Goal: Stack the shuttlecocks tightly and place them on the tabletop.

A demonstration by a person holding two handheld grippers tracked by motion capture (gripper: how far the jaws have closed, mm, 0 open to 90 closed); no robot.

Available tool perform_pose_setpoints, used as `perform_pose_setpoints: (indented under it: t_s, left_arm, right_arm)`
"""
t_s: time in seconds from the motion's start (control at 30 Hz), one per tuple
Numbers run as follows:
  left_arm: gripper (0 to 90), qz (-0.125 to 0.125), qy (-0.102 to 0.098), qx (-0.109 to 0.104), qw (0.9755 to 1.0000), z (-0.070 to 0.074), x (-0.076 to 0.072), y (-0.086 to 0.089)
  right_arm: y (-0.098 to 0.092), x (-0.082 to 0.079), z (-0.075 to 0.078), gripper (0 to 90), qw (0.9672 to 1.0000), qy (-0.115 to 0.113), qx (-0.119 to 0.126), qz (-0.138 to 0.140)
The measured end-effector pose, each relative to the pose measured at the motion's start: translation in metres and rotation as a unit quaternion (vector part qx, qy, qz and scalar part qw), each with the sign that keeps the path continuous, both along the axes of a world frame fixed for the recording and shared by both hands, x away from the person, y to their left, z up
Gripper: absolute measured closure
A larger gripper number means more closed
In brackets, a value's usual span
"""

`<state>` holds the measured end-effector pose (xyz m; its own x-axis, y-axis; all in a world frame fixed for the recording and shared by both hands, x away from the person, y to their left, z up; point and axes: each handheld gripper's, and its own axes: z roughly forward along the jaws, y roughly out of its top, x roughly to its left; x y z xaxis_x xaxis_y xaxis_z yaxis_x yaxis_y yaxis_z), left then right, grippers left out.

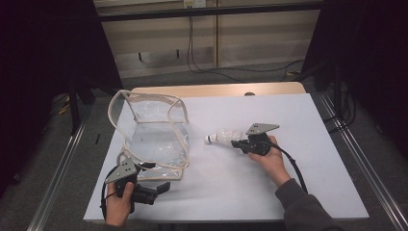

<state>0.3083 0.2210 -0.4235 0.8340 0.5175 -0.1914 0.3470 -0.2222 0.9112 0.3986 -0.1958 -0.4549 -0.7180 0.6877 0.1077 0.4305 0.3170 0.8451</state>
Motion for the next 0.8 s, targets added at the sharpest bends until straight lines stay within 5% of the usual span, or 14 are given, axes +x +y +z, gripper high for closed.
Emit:
perform_pose_setpoints:
  t_s: [0.8]
  left_arm:
    - [0.9,0.0,-0.001,0.0,1.0,-0.0004,0.0001,-0.0001]
  right_arm:
    - [-0.0046,-0.0057,0.0023,78.8,0.9998,0.014,-0.007,-0.008]
